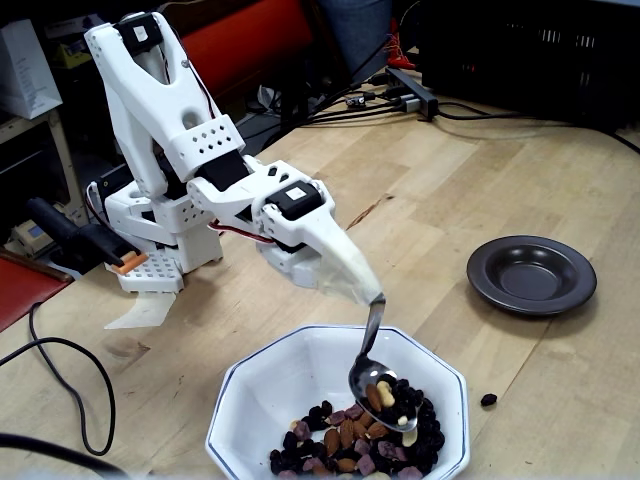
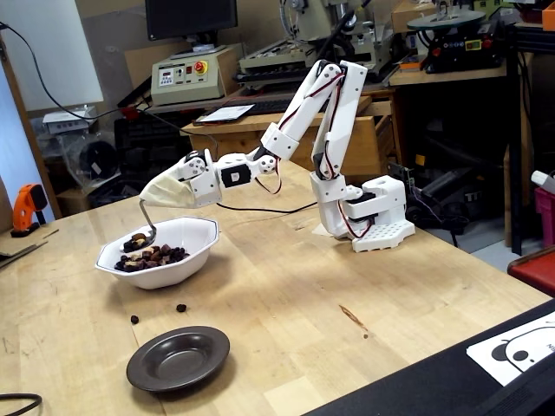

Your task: Use spoon to transfer food from the white bowl to brown plate

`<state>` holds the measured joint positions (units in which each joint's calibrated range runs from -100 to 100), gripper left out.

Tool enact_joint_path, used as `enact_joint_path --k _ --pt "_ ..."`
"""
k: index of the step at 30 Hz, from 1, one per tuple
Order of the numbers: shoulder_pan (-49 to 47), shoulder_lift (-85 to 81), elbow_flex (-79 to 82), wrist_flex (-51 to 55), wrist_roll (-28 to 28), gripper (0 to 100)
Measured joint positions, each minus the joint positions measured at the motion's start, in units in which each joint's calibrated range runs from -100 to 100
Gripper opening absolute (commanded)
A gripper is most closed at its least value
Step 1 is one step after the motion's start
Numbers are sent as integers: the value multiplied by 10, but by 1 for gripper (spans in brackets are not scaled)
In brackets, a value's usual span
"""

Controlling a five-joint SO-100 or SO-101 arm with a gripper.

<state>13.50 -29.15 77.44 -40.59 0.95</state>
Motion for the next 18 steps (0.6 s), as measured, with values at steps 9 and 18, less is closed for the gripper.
enact_joint_path --k 9,18 --pt "0 0 0 -40 0 4" --pt "-36 -56 -1 -40 1 4"
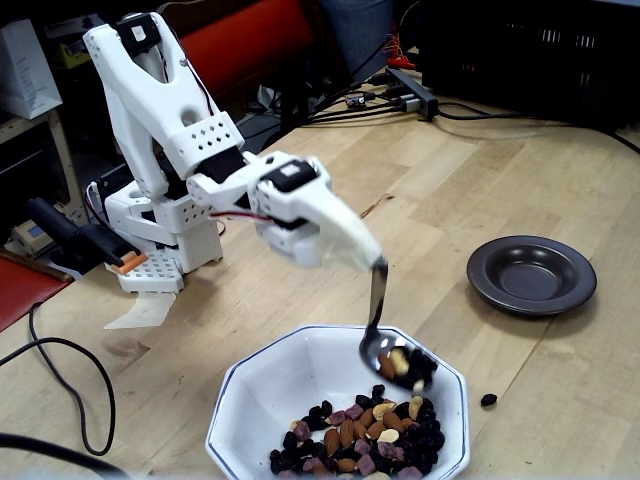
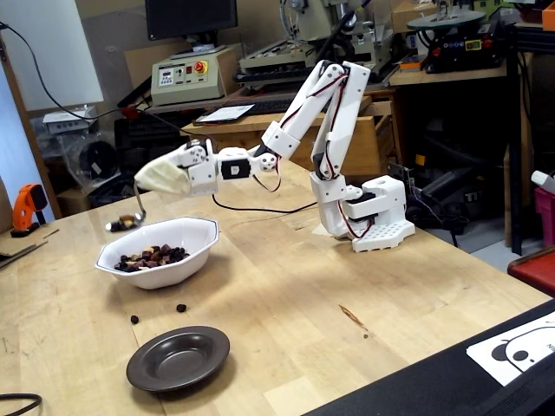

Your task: Use spoon to transfer food from the white bowl to brown plate

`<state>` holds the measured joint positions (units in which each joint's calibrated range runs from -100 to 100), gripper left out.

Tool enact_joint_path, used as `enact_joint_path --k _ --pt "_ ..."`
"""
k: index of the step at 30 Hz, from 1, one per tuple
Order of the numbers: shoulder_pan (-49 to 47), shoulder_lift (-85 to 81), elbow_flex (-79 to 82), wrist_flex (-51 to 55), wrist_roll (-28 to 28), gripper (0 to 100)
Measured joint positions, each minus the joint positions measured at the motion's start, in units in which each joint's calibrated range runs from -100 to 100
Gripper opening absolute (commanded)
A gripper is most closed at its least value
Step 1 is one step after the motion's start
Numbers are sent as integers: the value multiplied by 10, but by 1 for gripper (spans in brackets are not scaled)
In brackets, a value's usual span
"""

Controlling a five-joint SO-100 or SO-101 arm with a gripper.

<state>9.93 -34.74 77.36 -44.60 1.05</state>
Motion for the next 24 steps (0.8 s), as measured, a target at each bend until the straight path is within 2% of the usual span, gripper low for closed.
enact_joint_path --k 10,19,24 --pt "-90 -64 0 0 -1 4" --pt "-140 -66 0 90 -1 4" --pt "-171 -66 0 102 -1 4"
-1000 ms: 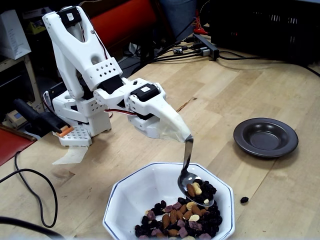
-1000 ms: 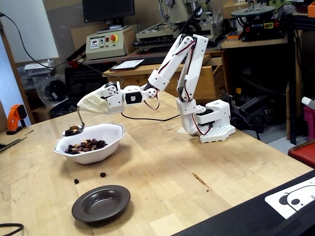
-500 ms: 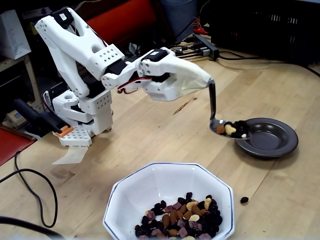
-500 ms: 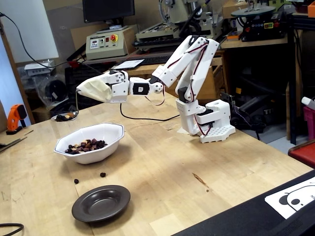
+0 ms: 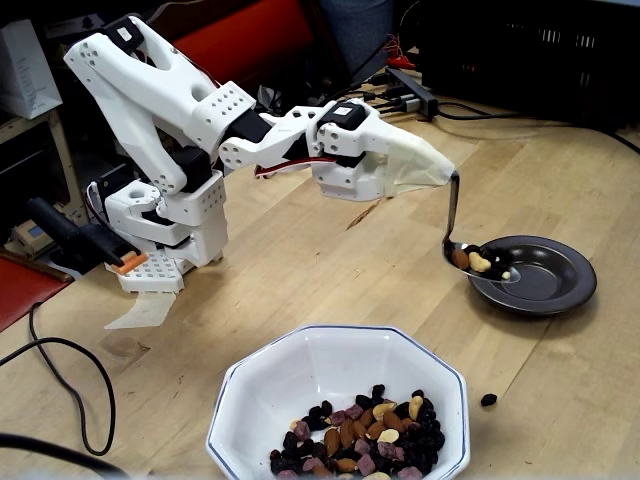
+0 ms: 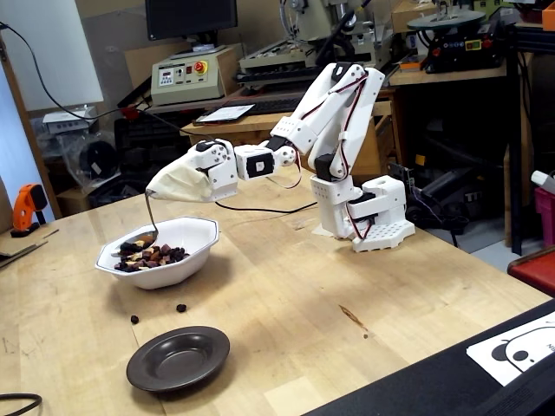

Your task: Use spoon to transfer food from the white bowl to brown plate

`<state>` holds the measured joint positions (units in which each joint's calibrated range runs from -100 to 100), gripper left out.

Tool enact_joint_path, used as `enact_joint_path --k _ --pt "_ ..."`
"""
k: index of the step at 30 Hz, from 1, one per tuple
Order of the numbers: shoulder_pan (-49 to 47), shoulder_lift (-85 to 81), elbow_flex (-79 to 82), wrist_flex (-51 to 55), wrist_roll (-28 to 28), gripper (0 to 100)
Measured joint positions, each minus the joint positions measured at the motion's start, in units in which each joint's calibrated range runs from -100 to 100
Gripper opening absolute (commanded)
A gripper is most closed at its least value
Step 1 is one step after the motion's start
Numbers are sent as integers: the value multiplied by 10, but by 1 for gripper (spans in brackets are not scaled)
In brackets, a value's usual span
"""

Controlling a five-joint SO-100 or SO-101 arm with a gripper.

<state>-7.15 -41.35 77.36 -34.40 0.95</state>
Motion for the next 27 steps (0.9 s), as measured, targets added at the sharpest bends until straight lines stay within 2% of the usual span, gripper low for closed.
enact_joint_path --k 22,27 --pt "-173 0 0 0 0 4" --pt "-187 0 0 0 0 4"
